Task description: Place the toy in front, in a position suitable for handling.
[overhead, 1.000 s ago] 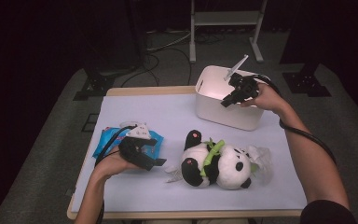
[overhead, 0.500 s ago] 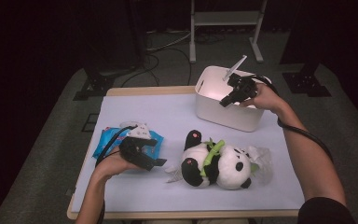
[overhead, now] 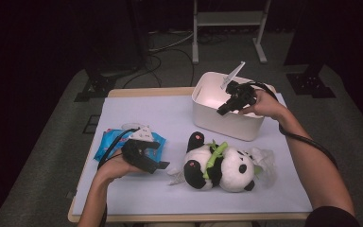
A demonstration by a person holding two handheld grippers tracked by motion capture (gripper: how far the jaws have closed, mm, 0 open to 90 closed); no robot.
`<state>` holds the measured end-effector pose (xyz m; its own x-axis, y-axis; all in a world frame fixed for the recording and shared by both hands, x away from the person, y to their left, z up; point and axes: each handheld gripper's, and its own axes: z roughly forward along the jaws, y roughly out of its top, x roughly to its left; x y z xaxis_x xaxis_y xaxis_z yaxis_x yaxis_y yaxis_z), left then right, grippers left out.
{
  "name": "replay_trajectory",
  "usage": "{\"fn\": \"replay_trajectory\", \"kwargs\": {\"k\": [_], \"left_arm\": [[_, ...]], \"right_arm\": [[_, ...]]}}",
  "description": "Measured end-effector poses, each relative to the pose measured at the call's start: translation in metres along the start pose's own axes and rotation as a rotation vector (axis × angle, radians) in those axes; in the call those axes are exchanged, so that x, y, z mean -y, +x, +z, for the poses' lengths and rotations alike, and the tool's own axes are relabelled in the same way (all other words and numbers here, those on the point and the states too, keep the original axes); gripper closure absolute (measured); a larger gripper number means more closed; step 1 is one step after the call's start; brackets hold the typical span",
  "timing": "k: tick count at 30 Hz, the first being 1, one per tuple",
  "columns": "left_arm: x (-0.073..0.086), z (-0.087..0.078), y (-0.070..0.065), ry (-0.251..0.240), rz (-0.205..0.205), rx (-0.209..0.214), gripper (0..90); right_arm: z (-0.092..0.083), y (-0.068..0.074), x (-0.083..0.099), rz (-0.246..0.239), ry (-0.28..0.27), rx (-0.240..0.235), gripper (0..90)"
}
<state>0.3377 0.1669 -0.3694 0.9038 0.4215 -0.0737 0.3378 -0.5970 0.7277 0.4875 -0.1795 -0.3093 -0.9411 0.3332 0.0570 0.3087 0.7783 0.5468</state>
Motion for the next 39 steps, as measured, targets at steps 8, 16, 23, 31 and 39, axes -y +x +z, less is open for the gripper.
{"fn": "replay_trajectory", "kwargs": {"k": [8, 16, 23, 31, 39], "left_arm": [[0.001, -0.002, 0.0, -0.007, -0.006, 0.0, 16.5], [0.002, -0.003, 0.001, -0.009, -0.01, -0.002, 16.4], [0.002, -0.004, 0.001, -0.013, -0.005, -0.004, 16.4], [0.002, -0.005, 0.001, -0.018, -0.011, -0.004, 16.4], [0.004, -0.006, 0.001, -0.025, -0.017, -0.006, 16.4]], "right_arm": [[0.005, 0.023, -0.008, -0.075, 0.02, -0.04, 85.2], [0.008, 0.038, -0.009, -0.116, 0.025, -0.075, 85.3], [0.007, 0.045, -0.007, -0.148, 0.022, -0.082, 85.6], [0.005, 0.05, -0.005, -0.157, 0.031, -0.091, 85.5], [0.001, 0.051, 0.001, -0.116, 0.016, -0.088, 74.4]]}}
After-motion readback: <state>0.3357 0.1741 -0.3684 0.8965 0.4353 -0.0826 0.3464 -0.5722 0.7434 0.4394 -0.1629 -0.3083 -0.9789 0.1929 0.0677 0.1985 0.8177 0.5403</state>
